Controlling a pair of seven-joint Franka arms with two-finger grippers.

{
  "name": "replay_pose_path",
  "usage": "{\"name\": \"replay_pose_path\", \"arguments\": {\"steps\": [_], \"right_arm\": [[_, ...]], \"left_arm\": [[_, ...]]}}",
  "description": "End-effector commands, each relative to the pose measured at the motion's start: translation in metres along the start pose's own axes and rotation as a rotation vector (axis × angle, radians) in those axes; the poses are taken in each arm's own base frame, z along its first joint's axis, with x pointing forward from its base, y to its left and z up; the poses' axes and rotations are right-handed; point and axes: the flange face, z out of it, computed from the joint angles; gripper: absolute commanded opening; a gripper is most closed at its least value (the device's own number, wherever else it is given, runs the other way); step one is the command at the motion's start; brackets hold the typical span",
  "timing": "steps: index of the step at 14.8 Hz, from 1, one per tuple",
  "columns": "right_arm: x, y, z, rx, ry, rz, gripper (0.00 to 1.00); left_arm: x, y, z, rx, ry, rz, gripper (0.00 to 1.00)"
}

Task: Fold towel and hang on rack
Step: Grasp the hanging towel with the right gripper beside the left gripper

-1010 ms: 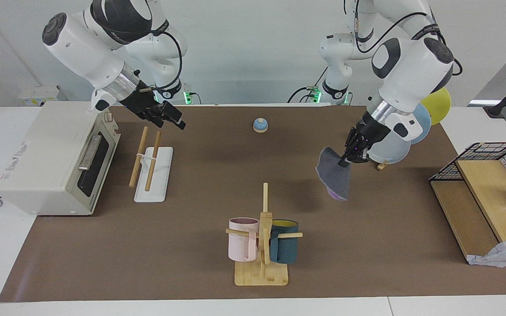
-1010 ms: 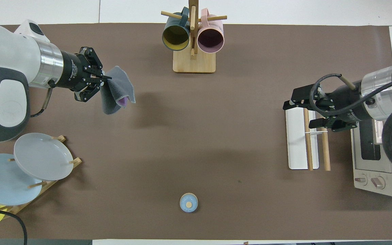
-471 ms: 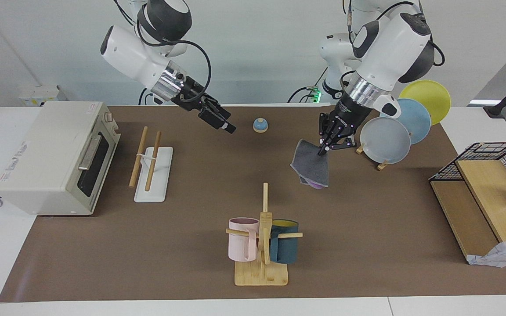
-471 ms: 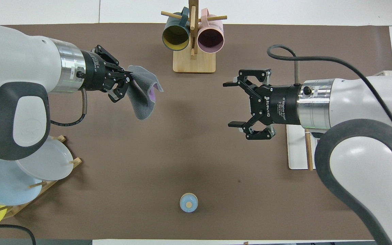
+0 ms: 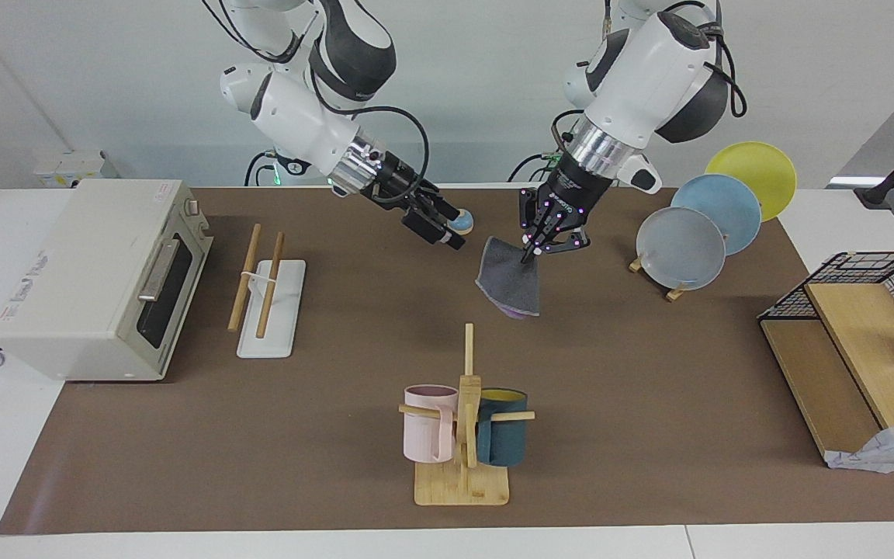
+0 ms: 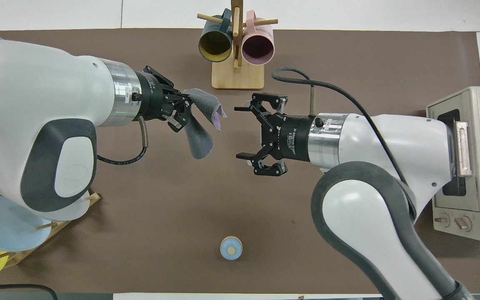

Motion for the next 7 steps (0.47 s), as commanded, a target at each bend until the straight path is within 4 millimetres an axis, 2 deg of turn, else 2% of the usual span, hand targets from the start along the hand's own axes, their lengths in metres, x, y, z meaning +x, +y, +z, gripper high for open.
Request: {"name": "replay_pose_path", "arguments": {"steps": [1, 3, 4, 7], "right_arm": [[-0.002, 0.002, 0.008, 0.026, -0.001, 0.033, 1.00], [0.004, 0.000, 0.026, 0.031, 0.016, 0.037, 1.00], [0.006, -0.006, 0.033, 0.032, 0.016, 0.039, 1.00], [0.007, -0.017, 0.043, 0.045, -0.002, 0.059, 1.00]], "left_arm": [[0.002, -0.009, -0.001, -0.010, -0.006, -0.039, 0.00], [-0.001, -0.015, 0.001, -0.005, -0.005, -0.053, 0.00], [-0.001, -0.018, 0.003, -0.001, -0.001, -0.054, 0.00], [0.000, -0.024, 0.006, -0.013, -0.008, -0.067, 0.00]]}}
